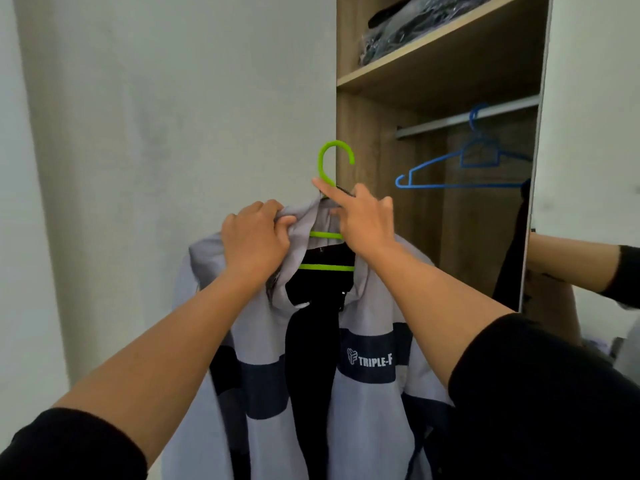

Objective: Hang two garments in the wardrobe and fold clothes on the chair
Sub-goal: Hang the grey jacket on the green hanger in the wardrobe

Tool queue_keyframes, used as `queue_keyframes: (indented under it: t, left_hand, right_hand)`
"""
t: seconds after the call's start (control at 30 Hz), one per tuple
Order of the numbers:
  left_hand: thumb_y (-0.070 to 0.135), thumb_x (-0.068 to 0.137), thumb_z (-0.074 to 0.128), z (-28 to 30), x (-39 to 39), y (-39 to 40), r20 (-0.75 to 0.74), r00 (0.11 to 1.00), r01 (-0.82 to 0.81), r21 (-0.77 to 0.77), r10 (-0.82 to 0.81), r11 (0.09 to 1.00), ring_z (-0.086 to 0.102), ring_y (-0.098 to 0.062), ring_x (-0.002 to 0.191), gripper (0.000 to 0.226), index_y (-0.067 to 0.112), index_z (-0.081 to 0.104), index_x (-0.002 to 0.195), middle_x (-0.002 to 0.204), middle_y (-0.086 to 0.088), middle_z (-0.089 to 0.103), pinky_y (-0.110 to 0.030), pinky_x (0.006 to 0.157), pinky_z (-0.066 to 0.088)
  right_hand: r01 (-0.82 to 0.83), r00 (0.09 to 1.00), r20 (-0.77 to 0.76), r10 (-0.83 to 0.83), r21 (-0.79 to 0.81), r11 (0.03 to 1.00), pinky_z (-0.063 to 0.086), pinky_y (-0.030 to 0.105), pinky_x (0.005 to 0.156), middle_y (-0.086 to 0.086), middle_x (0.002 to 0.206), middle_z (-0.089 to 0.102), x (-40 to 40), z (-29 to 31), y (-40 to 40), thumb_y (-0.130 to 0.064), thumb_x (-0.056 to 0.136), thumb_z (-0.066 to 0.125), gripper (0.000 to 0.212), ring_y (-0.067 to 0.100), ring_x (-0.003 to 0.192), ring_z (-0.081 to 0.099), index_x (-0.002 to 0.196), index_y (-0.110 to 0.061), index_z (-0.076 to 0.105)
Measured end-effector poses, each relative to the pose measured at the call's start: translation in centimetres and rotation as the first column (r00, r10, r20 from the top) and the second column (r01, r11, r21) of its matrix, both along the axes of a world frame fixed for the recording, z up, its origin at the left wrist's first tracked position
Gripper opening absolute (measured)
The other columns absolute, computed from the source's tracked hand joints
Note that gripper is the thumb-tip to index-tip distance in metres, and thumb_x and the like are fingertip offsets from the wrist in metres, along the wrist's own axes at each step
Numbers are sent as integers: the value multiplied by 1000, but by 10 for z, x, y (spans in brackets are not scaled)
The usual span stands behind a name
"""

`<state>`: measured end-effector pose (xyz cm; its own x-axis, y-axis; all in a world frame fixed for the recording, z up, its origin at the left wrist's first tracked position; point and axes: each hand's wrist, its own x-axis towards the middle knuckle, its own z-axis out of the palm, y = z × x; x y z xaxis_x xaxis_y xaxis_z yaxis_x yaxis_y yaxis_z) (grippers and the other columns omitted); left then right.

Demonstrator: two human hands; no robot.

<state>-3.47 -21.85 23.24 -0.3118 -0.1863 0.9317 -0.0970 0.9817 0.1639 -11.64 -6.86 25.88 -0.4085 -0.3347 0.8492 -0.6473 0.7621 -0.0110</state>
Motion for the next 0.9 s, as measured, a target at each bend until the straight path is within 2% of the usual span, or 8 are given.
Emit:
queue_keyframes:
  t: [0.07,0.13,0.2,0.3,0.47,0.63,0.8,0.9]
  left_hand:
    - [36,91,50,6,-9,-18,70,988,138,-36,-135,990,61,-33,95,27,23,56,115,99,-8,67,-37,74,41]
    - [48,89,48,17,-16,-41,313,920,283,-115,-236,952,59,-29,102,45,42,38,133,107,-2,63,-37,79,45]
    - [53,87,47,30,-24,-63,486,848,340,-189,-213,921,57,-27,101,57,52,26,139,104,0,56,-36,80,44]
    - [35,93,49,44,-48,-84,438,872,347,-241,-218,906,55,-26,96,51,51,30,138,90,3,45,-31,71,37]
    - [30,97,41,50,-89,-86,434,881,325,-269,-187,906,56,-27,100,45,53,36,135,100,-3,55,-33,75,38]
    - [28,98,38,53,-134,-69,424,887,298,-228,-181,927,57,-32,101,44,53,36,134,102,-6,55,-30,69,31]
    - [19,96,38,67,-181,-38,410,901,239,-192,-143,952,56,-34,106,52,48,33,139,112,-10,55,-36,80,41]
    - [16,96,38,73,-211,-22,399,909,204,-177,-119,963,56,-34,108,53,46,34,140,115,-12,55,-37,82,43]
  right_hand:
    - [65,998,-11,-65,-7,998,33,39,82,-1,85,36,-15,2,-10,-21,99,36,53,27,84,55,136,-59,27]
    - [101,995,21,-100,-25,995,32,39,83,-1,85,38,-30,4,-19,-20,99,33,53,27,85,55,135,-59,29]
    - [118,993,35,-116,-61,991,33,40,83,-1,85,38,-43,9,-28,-24,99,34,49,27,87,55,134,-58,33]
    - [86,995,54,-82,-86,993,37,41,84,2,89,43,-60,18,-41,-25,98,39,47,29,92,56,135,-54,37]
    - [13,991,132,6,-143,990,43,48,94,3,110,51,-82,28,-41,-23,93,47,50,25,106,55,136,-48,40]
    - [180,971,183,-153,-138,974,41,47,96,7,121,46,-100,33,-21,-29,94,46,57,30,110,52,144,-47,23]
    - [276,946,233,-224,-221,935,43,42,91,9,123,43,-126,44,8,-35,96,43,60,32,104,55,145,-49,12]
    - [348,923,261,-284,-244,905,42,41,91,15,136,36,-144,56,28,-38,97,41,59,36,111,53,146,-47,9]
